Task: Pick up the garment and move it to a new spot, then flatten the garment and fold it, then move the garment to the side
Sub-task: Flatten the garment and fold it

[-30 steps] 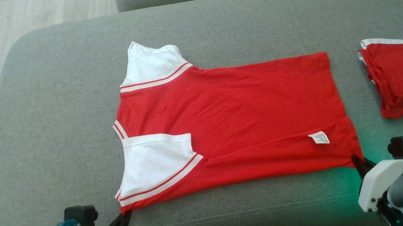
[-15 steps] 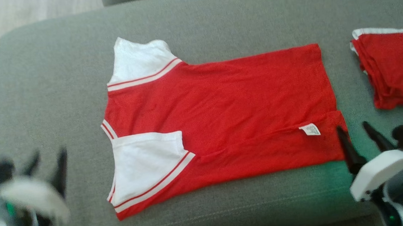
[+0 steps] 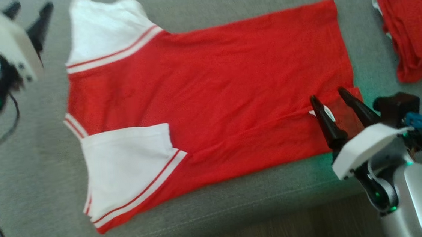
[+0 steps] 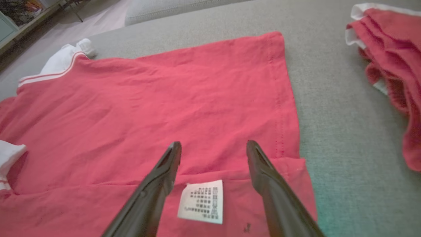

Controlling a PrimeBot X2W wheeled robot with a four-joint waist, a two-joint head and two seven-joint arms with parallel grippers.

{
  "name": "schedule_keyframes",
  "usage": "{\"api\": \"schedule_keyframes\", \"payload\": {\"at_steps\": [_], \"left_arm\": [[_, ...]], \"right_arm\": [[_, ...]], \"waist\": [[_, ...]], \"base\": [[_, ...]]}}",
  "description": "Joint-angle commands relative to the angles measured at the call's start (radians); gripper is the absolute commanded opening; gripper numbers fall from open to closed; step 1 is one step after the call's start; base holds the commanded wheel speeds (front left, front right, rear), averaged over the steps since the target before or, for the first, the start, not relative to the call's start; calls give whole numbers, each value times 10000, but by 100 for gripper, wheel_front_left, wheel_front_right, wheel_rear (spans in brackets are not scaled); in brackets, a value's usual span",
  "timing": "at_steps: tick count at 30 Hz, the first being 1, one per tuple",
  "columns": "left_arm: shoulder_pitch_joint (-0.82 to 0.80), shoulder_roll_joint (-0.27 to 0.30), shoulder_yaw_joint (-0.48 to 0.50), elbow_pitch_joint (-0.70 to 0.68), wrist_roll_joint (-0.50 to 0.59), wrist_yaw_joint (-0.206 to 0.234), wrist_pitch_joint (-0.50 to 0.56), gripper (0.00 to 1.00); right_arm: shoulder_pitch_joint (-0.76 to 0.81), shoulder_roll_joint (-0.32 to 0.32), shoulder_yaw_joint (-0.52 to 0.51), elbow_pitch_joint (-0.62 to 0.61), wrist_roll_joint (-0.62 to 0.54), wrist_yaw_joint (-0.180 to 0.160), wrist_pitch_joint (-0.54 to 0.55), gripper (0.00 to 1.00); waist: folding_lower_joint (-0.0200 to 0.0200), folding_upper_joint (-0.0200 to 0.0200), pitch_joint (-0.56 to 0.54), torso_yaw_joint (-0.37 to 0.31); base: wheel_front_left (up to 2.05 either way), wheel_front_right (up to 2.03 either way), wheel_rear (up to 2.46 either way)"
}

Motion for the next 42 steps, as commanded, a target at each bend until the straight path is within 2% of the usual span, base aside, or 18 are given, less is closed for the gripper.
{"api": "schedule_keyframes", "payload": {"at_steps": [1, 5, 12, 23, 31, 32, 33, 34, 35, 36, 39, 42], "left_arm": [[-920, 331, 254, 266, 225, -134, 240, 100], [-2037, 208, 14, 1609, 303, -439, 854, 100], [-3164, 374, -350, 2832, 489, -720, 1582, 100], [-3897, 633, -1086, 3986, 957, -881, 1875, 100], [-3956, 404, -1183, 4362, 339, -923, 2740, 100], [-3938, 367, -1196, 4356, 229, -927, 2878, 93], [-3897, 329, -1223, 4366, 113, -930, 3079, 75], [-3855, 295, -1262, 4358, -6, -932, 3302, 42], [-3828, 281, -1321, 4257, -99, -933, 3428, 25], [-3834, 317, -1353, 4146, -127, -935, 3381, 0], [-3816, 539, -1631, 3752, -7, -936, 3001, 0], [-3797, 772, -1863, 3373, 126, -937, 2117, 0]], "right_arm": [[-196, -74, 296, -211, 120, -4, -132, 100], [-502, -32, 551, -78, 165, -4, -302, 100], [-840, 36, 779, -26, 287, -4, -542, 100], [-1084, 96, 940, 107, 298, -4, -730, 100], [-1193, 108, 820, 121, 286, -4, -718, 100], [-1201, 109, 796, 104, 266, -4, -712, 100], [-1213, 109, 773, 85, 253, -4, -709, 100], [-1231, 110, 757, 68, 251, -4, -707, 100], [-1261, 111, 756, 41, 241, -4, -706, 100], [-1293, 112, 768, 16, 233, -4, -697, 100], [-1461, 116, 884, -1, 194, -4, -664, 100], [-1786, 125, 905, 133, 187, -4, -639, 100]], "waist": [[0, 0, 615, -419], [0, 0, 1099, -760], [0, 0, 1694, -1193], [0, 0, 1967, -1480], [0, 0, 1917, -1513], [0, 0, 1907, -1512], [0, 0, 1895, -1510], [0, 0, 1889, -1509], [0, 0, 1892, -1511], [0, 0, 1902, -1519], [0, 0, 1916, -1560], [0, 0, 1820, -1569]], "base": [[0, 0, 0], [0, 0, 0], [0, 0, 0], [0, 0, 0], [0, 0, 0], [0, 0, 0], [0, 0, 0], [0, 0, 0], [0, 0, 0], [0, 0, 0], [0, 0, 0], [0, 0, 0]]}}
